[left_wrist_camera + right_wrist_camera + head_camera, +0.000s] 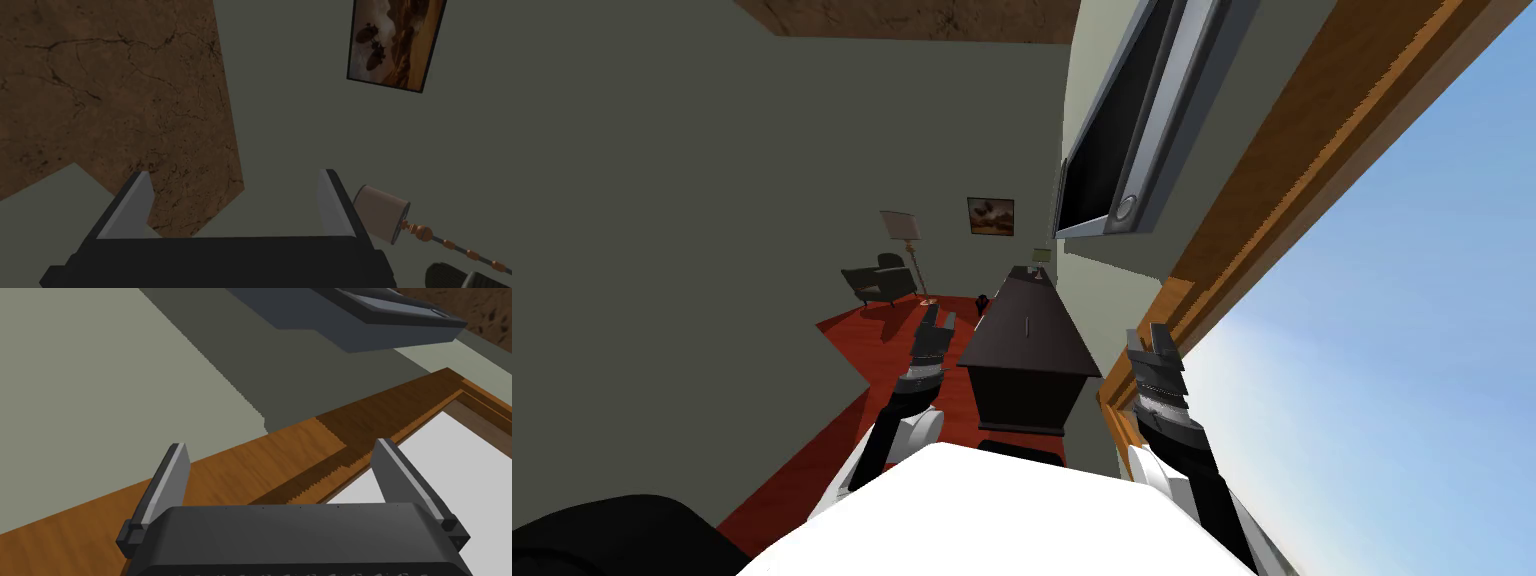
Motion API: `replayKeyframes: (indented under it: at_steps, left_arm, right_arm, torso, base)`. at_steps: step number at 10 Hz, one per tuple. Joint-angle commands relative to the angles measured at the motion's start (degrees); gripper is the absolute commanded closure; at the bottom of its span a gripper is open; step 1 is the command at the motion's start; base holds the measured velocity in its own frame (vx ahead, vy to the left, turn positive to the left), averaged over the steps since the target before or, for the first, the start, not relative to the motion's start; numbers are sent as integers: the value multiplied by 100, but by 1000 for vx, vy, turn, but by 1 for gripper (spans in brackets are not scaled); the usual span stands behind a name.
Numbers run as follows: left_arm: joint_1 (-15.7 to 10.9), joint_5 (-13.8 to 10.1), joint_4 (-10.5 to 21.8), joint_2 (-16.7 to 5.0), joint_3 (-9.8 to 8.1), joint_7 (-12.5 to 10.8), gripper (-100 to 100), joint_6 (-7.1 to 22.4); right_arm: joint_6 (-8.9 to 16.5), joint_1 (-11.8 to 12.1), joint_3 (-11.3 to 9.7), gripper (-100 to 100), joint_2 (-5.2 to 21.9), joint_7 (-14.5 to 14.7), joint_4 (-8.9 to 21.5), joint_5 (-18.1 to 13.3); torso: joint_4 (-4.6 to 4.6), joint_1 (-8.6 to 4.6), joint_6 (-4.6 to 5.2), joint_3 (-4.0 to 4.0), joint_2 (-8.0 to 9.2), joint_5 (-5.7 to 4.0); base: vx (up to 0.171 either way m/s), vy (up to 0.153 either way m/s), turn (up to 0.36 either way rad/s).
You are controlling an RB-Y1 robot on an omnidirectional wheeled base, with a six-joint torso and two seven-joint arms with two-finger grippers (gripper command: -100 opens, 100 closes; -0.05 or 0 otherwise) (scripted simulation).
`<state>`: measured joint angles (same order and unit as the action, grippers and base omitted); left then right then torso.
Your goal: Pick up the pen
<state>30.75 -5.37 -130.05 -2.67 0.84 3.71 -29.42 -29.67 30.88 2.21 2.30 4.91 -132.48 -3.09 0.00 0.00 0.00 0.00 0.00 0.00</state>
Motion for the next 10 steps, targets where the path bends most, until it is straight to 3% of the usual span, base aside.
replayKeyframes:
  at_steps: [1,6,7,9,10]
  left_arm:
    - [198,17,43,-196,-58,-18,-100,-18]
    - [1000,126,243,-784,-330,-21,-100,-91]
    - [1096,126,243,-784,-330,-21,-100,-91]
    - [1502,211,374,-1082,-491,29,-100,-121]
    - [1597,211,374,-1082,-491,29,-100,-121]
  right_arm:
    - [0,0,0,0,0,0,0,0]
    - [1,-3,-2,0,1,-1,1,0]
    - [1,-6,-9,0,3,-2,1,-2]
    - [1,-6,-10,0,3,-2,1,-2]
    - [1,-7,-10,0,3,-2,1,-2]
  torso:
    - [0,0,0,0,0,0]
    - [10,21,6,25,42,4]
    - [10,17,14,26,43,2]
    - [12,2,14,28,46,-1]
    - [13,7,15,31,53,0]
  base:
    - [-45,24,-224]
    - [-86,64,-296]
    - [-85,46,-101]
    - [-97,46,-348]
    - [-82,53,-144]
